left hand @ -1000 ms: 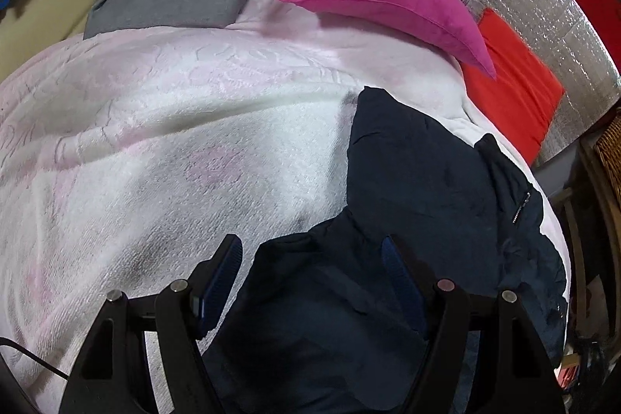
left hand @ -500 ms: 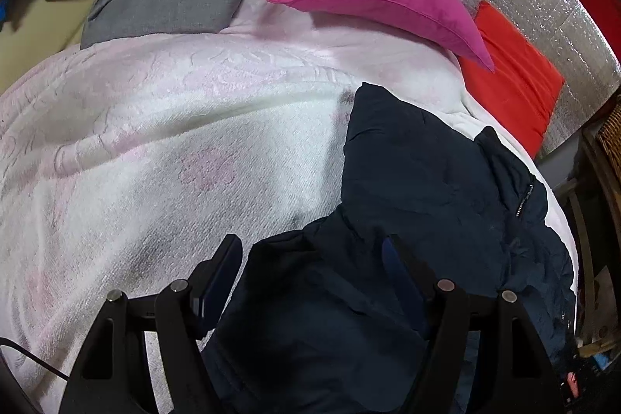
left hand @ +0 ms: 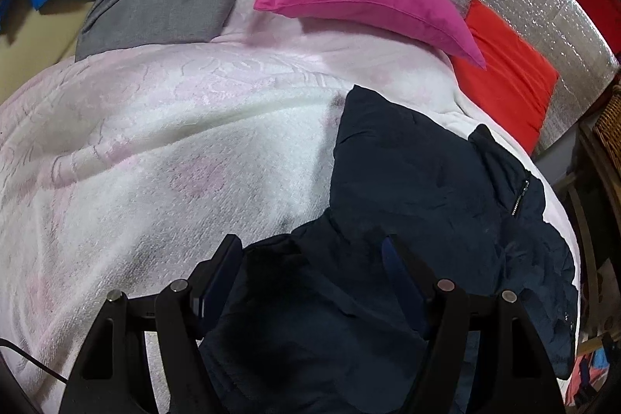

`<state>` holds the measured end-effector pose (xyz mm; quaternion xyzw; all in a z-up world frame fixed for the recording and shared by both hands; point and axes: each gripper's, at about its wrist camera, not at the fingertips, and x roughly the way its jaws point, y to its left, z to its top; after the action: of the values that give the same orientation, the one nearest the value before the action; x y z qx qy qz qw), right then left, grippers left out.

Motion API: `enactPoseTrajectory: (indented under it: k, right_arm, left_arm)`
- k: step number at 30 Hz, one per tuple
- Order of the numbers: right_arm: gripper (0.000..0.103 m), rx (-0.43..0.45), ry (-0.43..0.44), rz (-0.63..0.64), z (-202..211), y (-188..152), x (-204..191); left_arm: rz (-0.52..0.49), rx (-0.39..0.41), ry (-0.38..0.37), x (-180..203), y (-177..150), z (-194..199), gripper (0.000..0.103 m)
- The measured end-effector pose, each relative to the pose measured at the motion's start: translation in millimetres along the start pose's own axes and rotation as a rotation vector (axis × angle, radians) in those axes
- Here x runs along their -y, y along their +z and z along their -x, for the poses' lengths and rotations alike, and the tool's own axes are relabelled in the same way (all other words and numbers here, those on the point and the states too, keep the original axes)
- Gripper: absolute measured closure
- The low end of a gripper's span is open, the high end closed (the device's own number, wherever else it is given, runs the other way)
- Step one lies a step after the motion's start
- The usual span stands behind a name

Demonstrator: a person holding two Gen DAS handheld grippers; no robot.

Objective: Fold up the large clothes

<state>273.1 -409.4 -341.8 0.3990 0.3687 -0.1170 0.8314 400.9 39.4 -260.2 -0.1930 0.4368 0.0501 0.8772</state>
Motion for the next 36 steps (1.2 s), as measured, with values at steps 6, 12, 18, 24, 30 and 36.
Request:
enactPoseTrajectory:
  k: [6,12,18,24,30,36]
  right_arm:
    - [0.026,-0.140,-0.001,-0.051,-48,0,14]
    - [0.032,-0.179,-0.038,0.081,-67,-18,-12]
    - [0.081,-0.106,-0.145,0.356,-55,-28,-50]
    - [0.085,-0.074,-0.182,0.294,-63,-25,-23]
    - [0.071,-0.119,-0.109,0.185,-44,-20,-6]
    - [0.036,-0.031,0.024,0.155,15,-26,-14]
  left_arm:
    - [-0.001,-0.005,-0.029,4,0,-5,0.028]
    - [-0.030,-0.026,0.009,11,-2,-16,0.028]
    - [-0.040,-0.018,0.033,15,-2,-17,0.028]
    - [-0.046,-0.022,0.047,16,-2,-18,0.028]
    - [-0.056,-0.017,0.044,22,1,-8,0.028]
    - [-0.094,0.073,-0.026,34,3,27,0.028]
